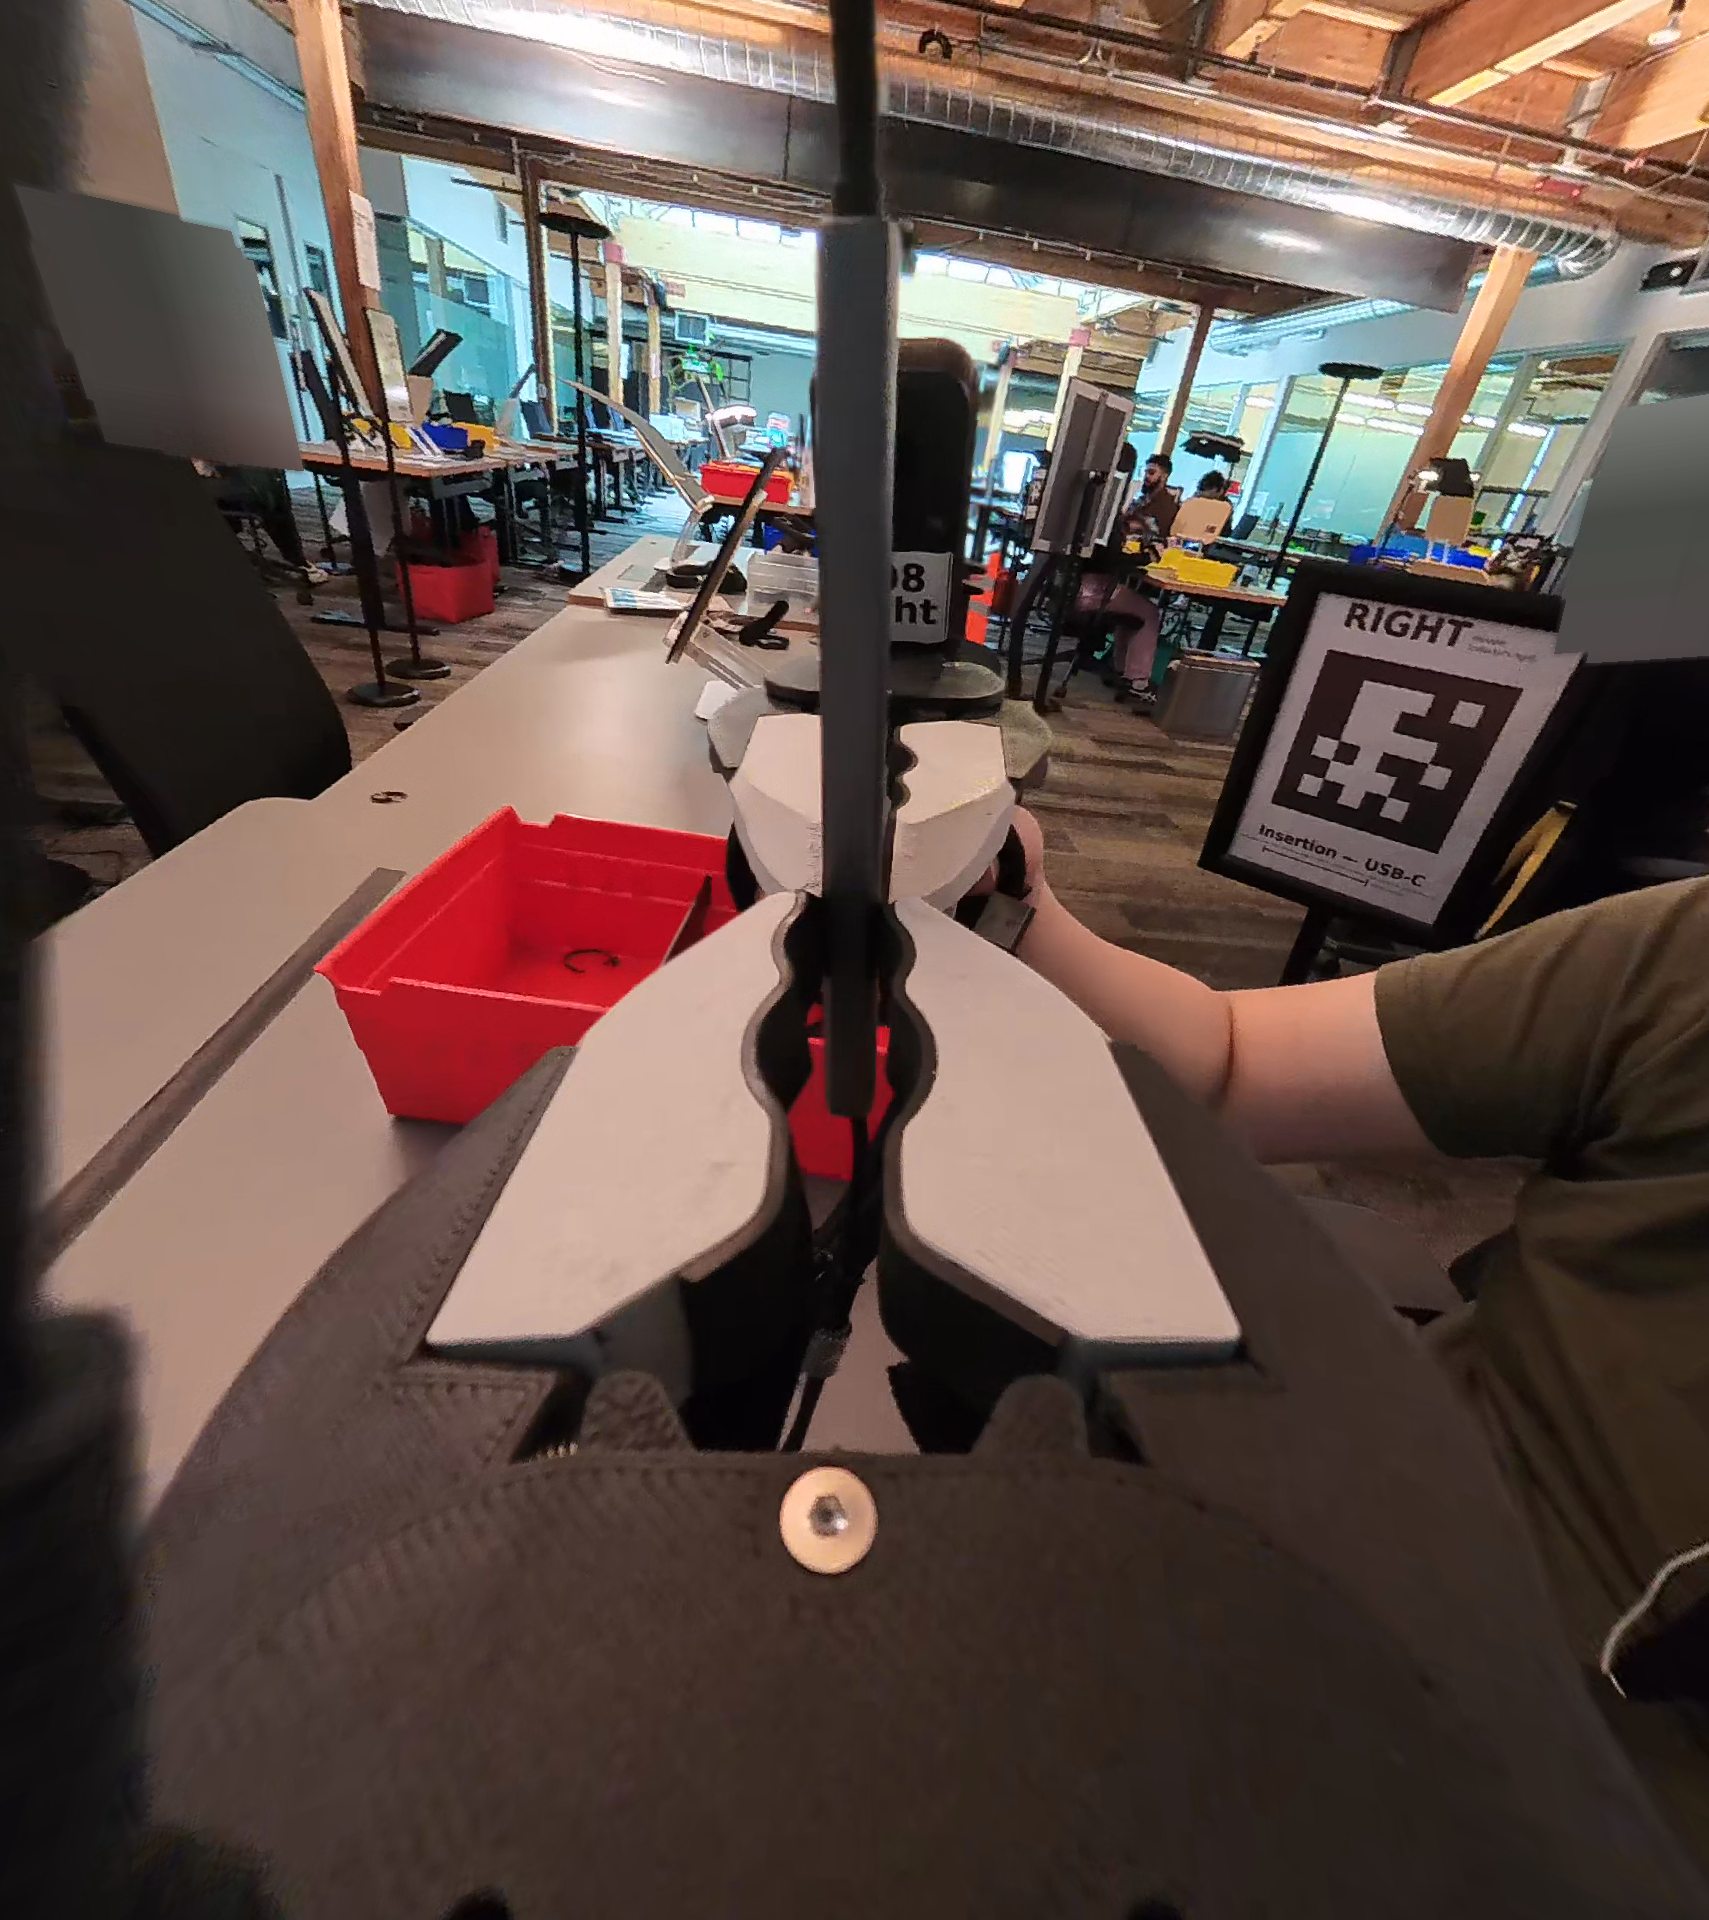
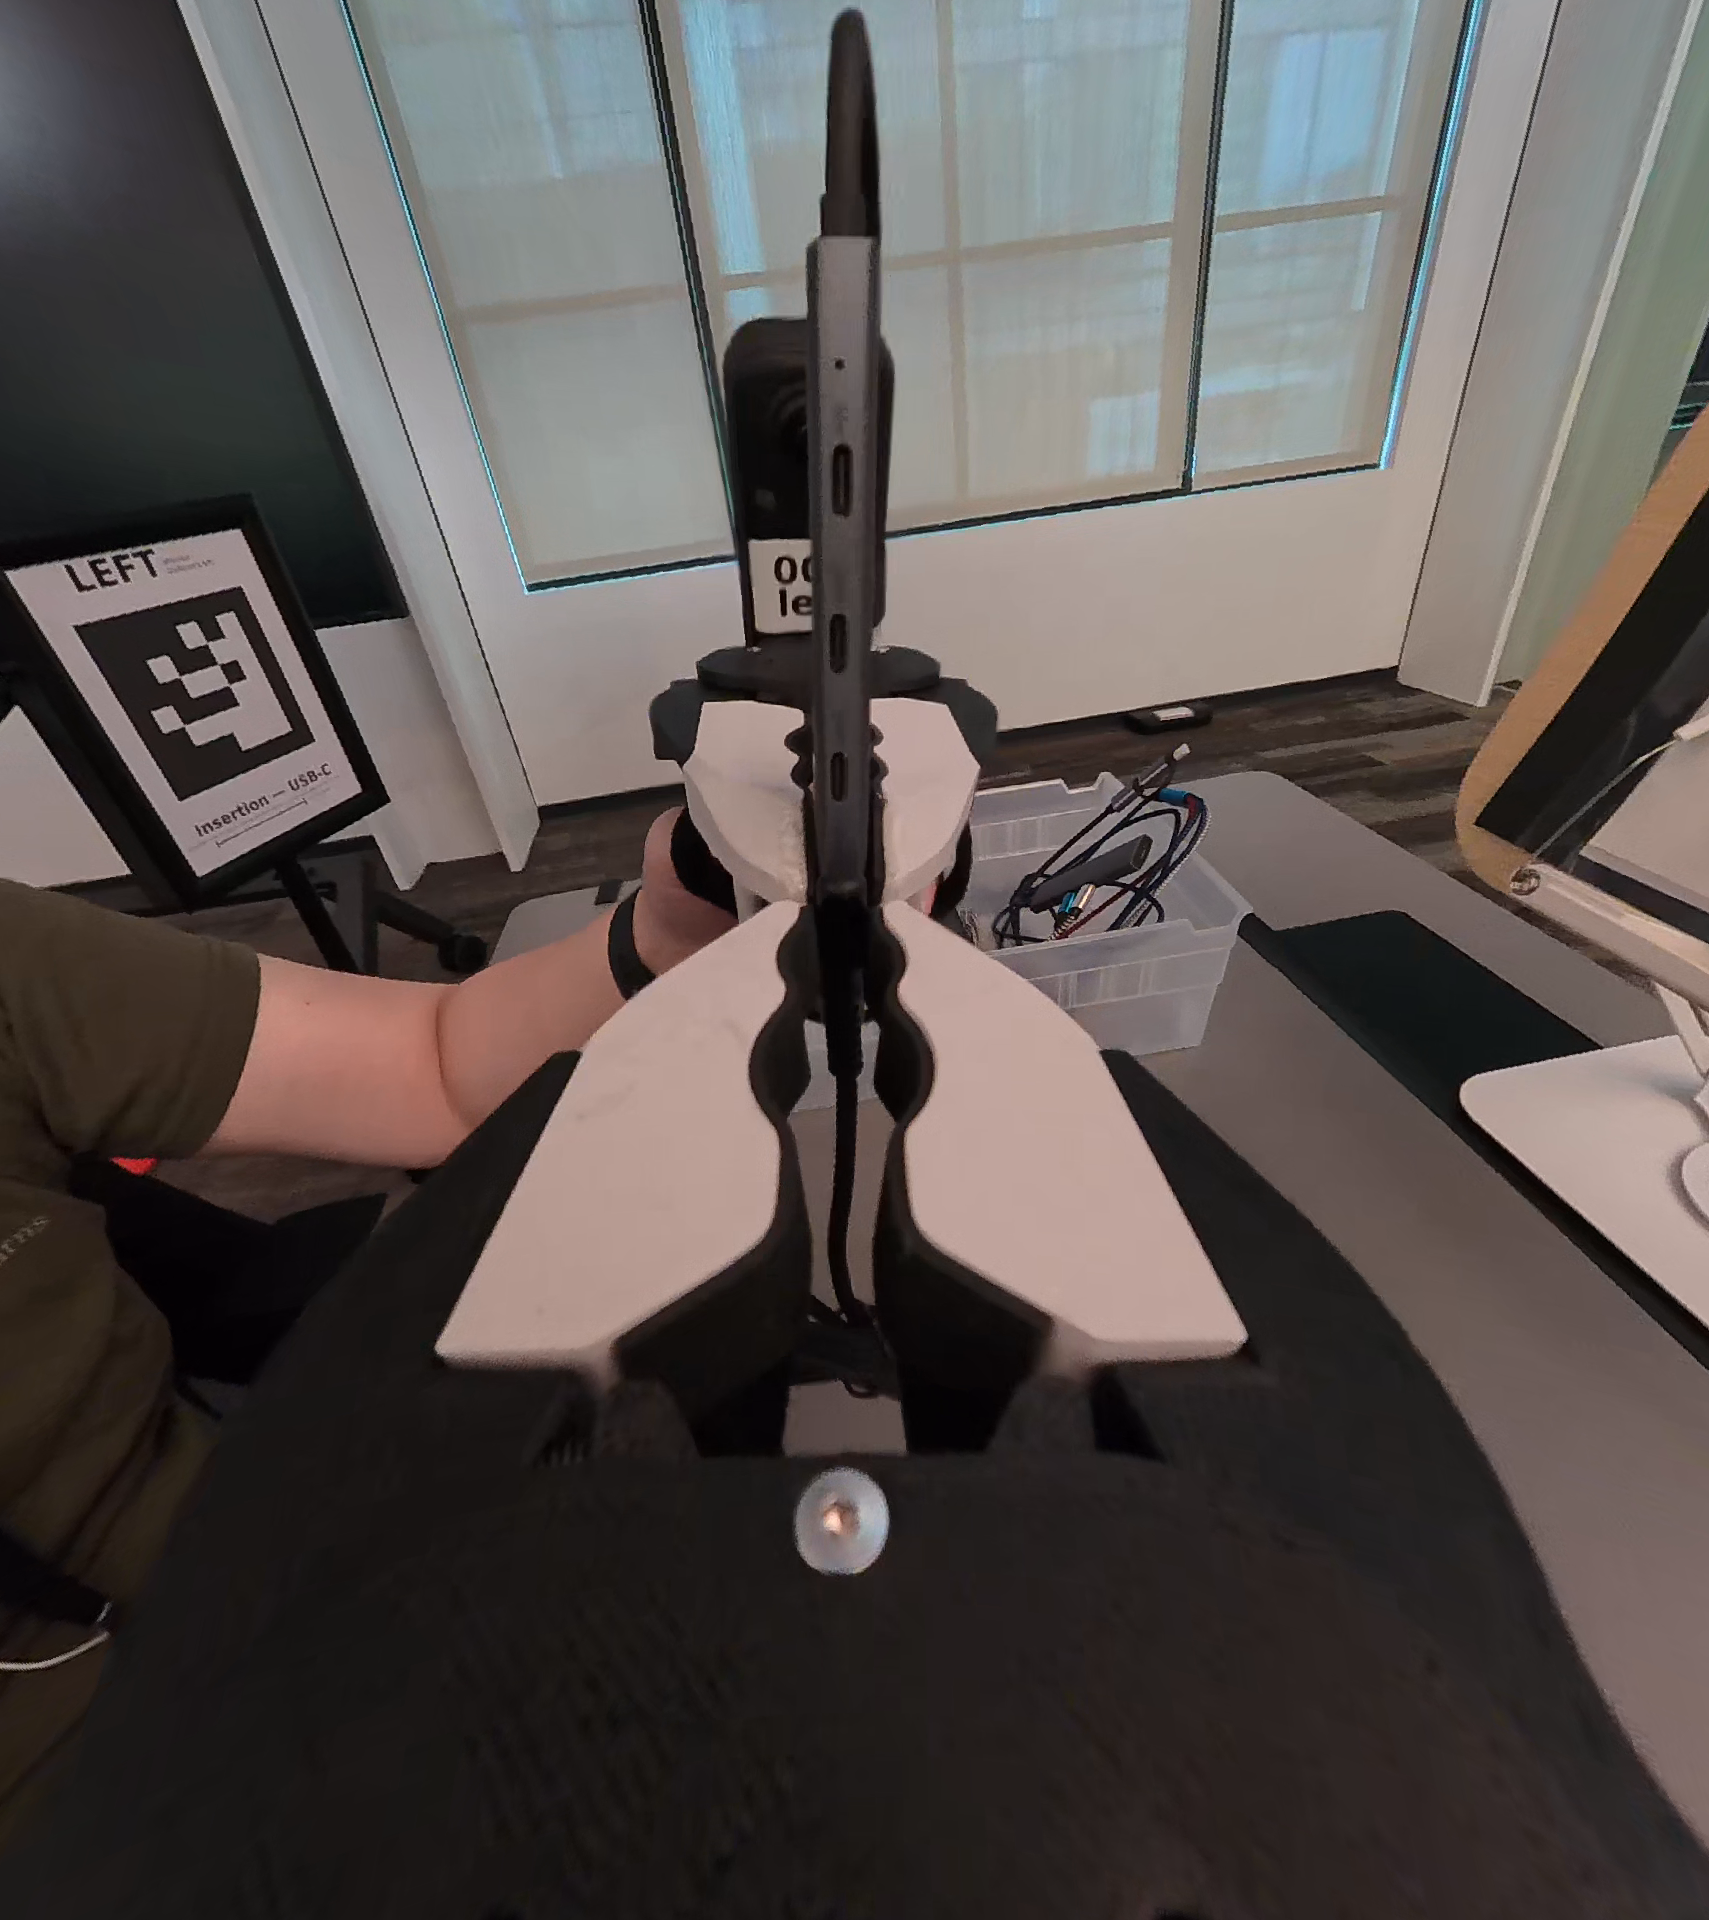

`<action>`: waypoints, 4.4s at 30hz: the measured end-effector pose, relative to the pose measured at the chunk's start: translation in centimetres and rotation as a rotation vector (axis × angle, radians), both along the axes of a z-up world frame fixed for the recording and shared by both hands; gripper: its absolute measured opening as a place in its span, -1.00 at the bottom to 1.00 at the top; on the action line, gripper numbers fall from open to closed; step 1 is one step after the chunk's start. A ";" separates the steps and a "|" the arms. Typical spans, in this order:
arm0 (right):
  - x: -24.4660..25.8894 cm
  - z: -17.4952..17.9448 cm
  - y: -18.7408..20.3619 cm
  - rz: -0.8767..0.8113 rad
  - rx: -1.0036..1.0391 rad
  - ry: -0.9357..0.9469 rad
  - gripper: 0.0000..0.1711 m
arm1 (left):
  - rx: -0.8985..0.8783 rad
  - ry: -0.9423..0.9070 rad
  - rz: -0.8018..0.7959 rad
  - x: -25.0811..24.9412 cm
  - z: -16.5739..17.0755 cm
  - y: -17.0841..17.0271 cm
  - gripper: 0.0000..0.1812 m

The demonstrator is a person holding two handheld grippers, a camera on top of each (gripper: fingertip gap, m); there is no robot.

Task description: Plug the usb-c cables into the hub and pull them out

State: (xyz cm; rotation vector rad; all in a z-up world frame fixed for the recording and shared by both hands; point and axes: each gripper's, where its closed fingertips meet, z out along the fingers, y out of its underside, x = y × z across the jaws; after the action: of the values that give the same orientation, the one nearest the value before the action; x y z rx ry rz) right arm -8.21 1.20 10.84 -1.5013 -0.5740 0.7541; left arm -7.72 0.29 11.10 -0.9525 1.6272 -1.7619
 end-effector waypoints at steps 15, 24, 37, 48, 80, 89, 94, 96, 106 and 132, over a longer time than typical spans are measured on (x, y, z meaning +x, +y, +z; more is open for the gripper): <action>0.4 2.1 -0.7 -0.020 0.053 0.093 -0.89 | -0.149 -0.106 0.052 0.3 2.3 -0.5 -0.92; 3.5 4.6 -1.8 -0.078 0.121 0.243 -0.89 | -0.338 -0.275 0.156 -1.9 5.7 2.5 -0.90; 21.7 1.9 -10.7 -0.642 -0.135 -0.097 -0.89 | -0.151 -0.233 0.325 -9.0 8.7 8.7 -0.91; 24.0 -9.9 -11.7 -0.554 -0.661 -0.181 -0.89 | -0.095 -0.135 0.235 -6.1 6.7 5.5 -0.90; 28.3 -14.8 -8.4 -0.632 -0.750 -0.159 -0.88 | -0.035 -0.033 0.140 -3.0 4.1 1.2 -0.90; 26.5 -16.0 -12.3 -0.576 -0.887 -0.350 -0.86 | -0.034 -0.042 0.137 -3.3 4.5 1.0 -0.90; 25.0 -18.3 -11.5 -0.467 -0.957 -0.388 -0.83 | -0.022 -0.029 0.129 -2.9 4.1 0.5 -0.90; 24.5 -19.2 -11.2 -0.425 -0.979 -0.406 -0.81 | -0.019 -0.020 0.125 -2.7 3.9 0.4 -0.90; 27.7 -13.0 -10.0 -0.753 -0.743 -0.558 -0.34 | 0.007 0.009 0.133 -1.9 2.9 0.2 -0.90; 2.8 4.9 -4.6 -0.073 0.151 -0.077 -0.87 | 0.121 0.107 0.031 1.0 -1.6 -4.8 -0.66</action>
State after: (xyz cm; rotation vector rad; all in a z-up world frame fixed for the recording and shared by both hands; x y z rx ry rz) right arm -5.37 -3.35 15.77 -1.4077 -0.6176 0.5855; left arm -6.76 -4.56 9.52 -1.0240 1.7547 -1.5968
